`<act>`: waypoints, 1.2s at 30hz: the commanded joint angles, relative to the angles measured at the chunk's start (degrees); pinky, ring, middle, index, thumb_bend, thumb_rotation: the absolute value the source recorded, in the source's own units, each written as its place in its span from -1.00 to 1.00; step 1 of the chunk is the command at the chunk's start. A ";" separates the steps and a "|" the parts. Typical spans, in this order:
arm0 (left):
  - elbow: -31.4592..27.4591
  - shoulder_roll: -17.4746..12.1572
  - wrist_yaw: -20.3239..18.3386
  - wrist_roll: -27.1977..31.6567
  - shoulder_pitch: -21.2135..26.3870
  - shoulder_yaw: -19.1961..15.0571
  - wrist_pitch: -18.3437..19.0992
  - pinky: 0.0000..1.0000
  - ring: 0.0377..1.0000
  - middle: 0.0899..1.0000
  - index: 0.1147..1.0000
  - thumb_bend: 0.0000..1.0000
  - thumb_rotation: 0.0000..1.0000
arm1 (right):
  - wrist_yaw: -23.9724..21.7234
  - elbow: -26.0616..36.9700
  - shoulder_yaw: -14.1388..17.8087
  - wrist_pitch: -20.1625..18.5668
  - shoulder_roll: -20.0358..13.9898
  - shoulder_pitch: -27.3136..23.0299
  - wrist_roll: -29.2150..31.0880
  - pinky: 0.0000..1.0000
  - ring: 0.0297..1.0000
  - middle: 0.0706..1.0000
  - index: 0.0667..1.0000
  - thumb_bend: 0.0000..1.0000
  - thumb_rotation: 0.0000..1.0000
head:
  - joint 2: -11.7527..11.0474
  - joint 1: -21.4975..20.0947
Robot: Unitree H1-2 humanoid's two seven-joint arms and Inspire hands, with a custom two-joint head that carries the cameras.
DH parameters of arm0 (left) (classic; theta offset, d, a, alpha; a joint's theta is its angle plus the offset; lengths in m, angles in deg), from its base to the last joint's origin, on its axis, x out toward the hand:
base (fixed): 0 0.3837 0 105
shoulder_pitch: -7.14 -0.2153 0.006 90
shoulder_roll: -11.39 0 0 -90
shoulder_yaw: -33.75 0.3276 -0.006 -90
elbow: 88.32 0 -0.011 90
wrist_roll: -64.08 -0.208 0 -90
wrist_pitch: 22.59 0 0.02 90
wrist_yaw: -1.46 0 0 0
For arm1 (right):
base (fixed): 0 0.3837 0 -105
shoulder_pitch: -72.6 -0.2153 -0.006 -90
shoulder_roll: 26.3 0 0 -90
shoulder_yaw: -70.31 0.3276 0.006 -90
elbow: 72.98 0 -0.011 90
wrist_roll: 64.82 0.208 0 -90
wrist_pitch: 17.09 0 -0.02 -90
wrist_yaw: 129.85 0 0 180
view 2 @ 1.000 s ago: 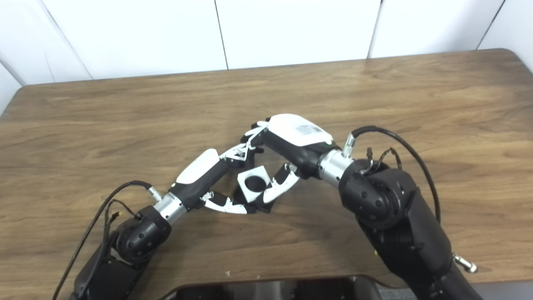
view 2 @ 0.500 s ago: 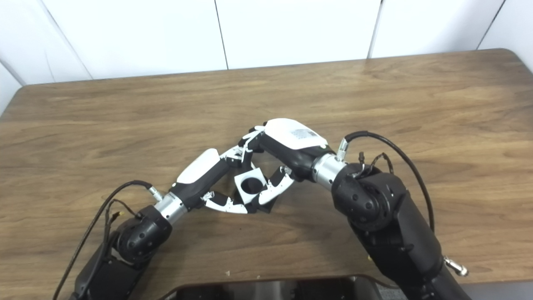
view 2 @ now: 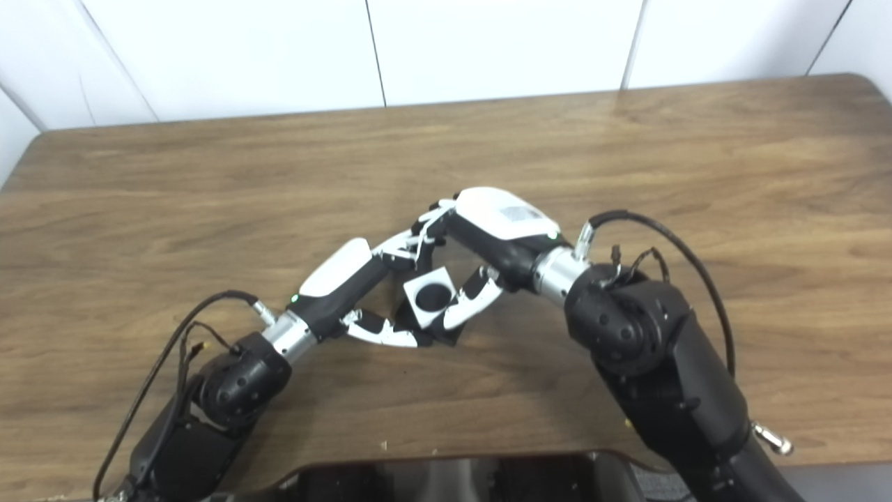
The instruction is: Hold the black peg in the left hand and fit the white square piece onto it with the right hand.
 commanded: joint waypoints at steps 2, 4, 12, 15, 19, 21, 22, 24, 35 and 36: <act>3.01 -1.31 -3.19 -1.26 -2.05 1.14 2.07 0.66 0.92 0.80 -0.15 0.04 -0.85 | 1.67 0.51 0.91 1.85 -0.56 -1.51 0.00 1.00 0.86 0.65 -0.11 0.05 -0.72 | 0.09 0.13; 2.80 -1.35 -3.30 -1.52 -2.03 1.24 2.39 0.66 0.92 0.80 -0.15 0.04 -0.85 | 1.98 0.11 0.92 2.17 -0.73 -1.27 -0.19 1.00 0.86 0.65 -0.11 0.05 -0.72 | 0.09 0.13; 2.16 -1.27 -3.64 -1.70 -2.13 1.31 3.27 0.67 0.92 0.80 -0.15 0.04 -0.85 | 2.72 -1.03 1.41 2.88 -0.94 -0.62 0.21 1.00 0.86 0.64 -0.11 0.05 -0.72 | 0.49 0.43; 1.89 -1.24 -3.69 -1.81 -2.23 1.28 3.60 0.66 0.92 0.80 -0.15 0.04 -0.85 | 2.79 -1.24 1.50 2.96 -0.88 -0.54 0.36 1.00 0.86 0.64 -0.11 0.05 -0.72 | 0.55 0.51; 1.20 -1.15 -4.02 -1.71 -2.44 1.24 4.44 0.67 0.92 0.81 -0.15 0.04 -0.85 | 3.34 -1.91 1.11 3.68 -0.80 -0.13 0.22 1.00 0.85 0.64 -0.11 0.05 -0.72 | 0.65 0.62; 1.30 -1.09 -3.87 -1.53 -2.46 1.22 4.17 0.66 0.92 0.81 -0.15 0.04 -0.85 | 3.73 -2.21 0.87 4.01 -0.76 0.19 0.10 1.00 0.83 0.63 -0.11 0.05 -0.71 | 0.71 0.65; 1.34 -1.05 -3.84 -1.52 -2.45 1.23 4.16 0.66 0.92 0.81 -0.15 0.04 -0.85 | 4.06 -2.39 0.81 4.10 -0.62 0.45 0.15 1.00 0.83 0.63 -0.11 0.05 -0.71 | 0.71 0.68; 1.40 -0.98 -3.81 -1.54 -2.43 1.25 4.11 0.67 0.92 0.81 -0.15 0.04 -0.85 | 4.41 -2.60 0.57 4.01 -0.30 0.92 0.02 1.00 0.82 0.62 -0.11 0.05 -0.71 | 0.78 0.75; 2.16 -0.88 -3.62 -1.61 -2.10 1.32 3.57 0.67 0.92 0.80 -0.15 0.04 -0.84 | 4.98 -1.87 -1.05 3.33 1.54 0.96 0.08 1.00 0.82 0.62 -0.12 0.04 -0.71 | 0.83 1.29; 2.25 -0.87 -3.65 -1.59 -2.05 1.32 3.55 0.67 0.92 0.80 -0.15 0.04 -0.84 | 4.75 -1.62 -1.24 3.23 1.60 0.73 -0.08 1.00 0.82 0.62 -0.12 0.04 -0.71 | 0.83 1.29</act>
